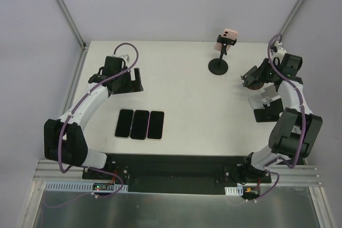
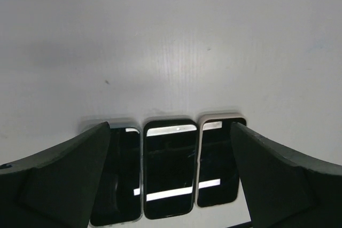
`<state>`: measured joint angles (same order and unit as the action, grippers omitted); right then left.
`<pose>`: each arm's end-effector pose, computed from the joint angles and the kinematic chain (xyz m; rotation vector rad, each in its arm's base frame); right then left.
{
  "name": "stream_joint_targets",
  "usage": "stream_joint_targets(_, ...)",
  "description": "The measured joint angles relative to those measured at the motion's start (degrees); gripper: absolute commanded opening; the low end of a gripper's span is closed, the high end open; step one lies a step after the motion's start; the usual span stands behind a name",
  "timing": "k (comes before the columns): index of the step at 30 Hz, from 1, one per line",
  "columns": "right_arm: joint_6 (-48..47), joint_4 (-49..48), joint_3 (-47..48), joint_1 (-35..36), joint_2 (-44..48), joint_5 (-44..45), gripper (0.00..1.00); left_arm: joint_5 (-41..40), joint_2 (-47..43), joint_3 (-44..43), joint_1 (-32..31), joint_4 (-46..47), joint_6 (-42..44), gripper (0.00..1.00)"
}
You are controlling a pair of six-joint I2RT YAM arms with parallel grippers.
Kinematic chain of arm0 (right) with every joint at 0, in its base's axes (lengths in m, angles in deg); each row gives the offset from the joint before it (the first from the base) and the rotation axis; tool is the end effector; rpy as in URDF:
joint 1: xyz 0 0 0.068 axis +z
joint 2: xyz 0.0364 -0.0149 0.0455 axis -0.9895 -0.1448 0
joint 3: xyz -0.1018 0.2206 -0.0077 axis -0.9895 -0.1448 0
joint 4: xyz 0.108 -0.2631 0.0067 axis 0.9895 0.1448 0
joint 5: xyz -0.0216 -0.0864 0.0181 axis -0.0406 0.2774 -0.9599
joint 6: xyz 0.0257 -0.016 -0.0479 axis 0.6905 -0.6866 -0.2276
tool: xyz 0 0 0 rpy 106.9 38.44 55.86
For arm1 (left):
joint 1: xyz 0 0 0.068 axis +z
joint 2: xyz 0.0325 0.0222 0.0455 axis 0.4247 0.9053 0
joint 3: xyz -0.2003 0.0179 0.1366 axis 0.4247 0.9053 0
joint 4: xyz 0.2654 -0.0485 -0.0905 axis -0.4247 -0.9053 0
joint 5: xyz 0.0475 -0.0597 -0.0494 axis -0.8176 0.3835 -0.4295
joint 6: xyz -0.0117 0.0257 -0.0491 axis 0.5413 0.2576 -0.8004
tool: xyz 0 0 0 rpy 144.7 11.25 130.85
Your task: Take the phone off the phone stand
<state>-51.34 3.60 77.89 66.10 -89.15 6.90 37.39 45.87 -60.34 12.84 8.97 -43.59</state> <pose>0.3652 -0.0820 0.2428 -0.2074 2.0396 0.2475 0.3374 -0.0805 0.2475 -0.0013 2.3186 -0.4570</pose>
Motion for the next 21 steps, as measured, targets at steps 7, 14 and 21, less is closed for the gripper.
stream_joint_targets(7, -6.38, 4.37, 9.46, -3.63, -10.54, -1.40, 0.02, -4.92, -3.82, 5.27, -0.02, -2.43, 3.30, 0.93)
stream_joint_targets(14, -9.29, 6.08, 13.11, -3.96, -18.27, -3.43, 0.03, -5.88, -5.14, 5.97, -0.02, -2.54, 3.98, 0.93)
stream_joint_targets(21, -10.78, 6.97, 13.25, -4.17, -21.35, -2.95, 0.15, -5.86, -5.16, 6.23, -0.02, -2.54, 3.98, 0.93)
